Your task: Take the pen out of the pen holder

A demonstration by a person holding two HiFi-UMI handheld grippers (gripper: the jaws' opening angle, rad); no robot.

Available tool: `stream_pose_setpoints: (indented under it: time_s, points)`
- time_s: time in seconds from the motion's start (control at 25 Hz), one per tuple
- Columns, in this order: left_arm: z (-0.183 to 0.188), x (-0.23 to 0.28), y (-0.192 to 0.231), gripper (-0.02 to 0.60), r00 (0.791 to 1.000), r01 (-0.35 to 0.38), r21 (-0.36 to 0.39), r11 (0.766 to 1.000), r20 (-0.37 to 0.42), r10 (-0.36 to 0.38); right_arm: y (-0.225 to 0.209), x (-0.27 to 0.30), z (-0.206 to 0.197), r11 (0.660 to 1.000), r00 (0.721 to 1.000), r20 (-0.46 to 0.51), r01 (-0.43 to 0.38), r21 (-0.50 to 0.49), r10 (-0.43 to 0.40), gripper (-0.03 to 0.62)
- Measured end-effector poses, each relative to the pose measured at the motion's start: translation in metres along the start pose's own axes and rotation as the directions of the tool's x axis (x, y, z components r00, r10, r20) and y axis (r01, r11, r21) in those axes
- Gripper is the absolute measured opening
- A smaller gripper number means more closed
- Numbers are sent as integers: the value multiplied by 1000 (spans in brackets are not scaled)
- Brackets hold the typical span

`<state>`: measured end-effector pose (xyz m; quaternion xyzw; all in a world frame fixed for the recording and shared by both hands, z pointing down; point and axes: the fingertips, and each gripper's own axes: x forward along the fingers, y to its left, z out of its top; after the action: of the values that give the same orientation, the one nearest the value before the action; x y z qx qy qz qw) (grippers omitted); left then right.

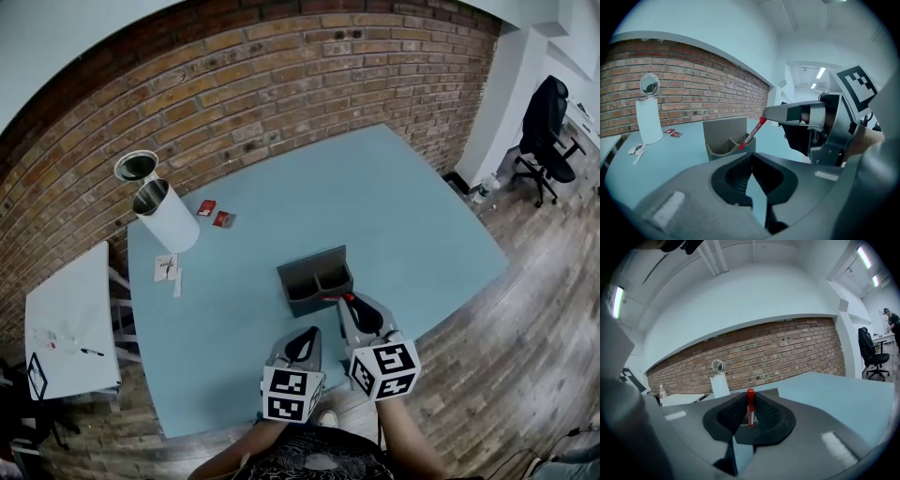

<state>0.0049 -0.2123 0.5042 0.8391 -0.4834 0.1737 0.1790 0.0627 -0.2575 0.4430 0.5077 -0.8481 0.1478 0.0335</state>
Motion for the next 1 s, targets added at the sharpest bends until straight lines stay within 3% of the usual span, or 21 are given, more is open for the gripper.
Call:
stream_pose_setpoints:
  time_s: [0.56,1.0]
  points:
    - [7,-10,-30,-6,999,20,39,999,36,-21,3,-39,-23,1000,999,-42,21,-8,-21,49]
    - [7,-25,-40,-6,998,18,29,999,67,-19,15,-62,-44,1000,996,-86,11,-15,-13,49]
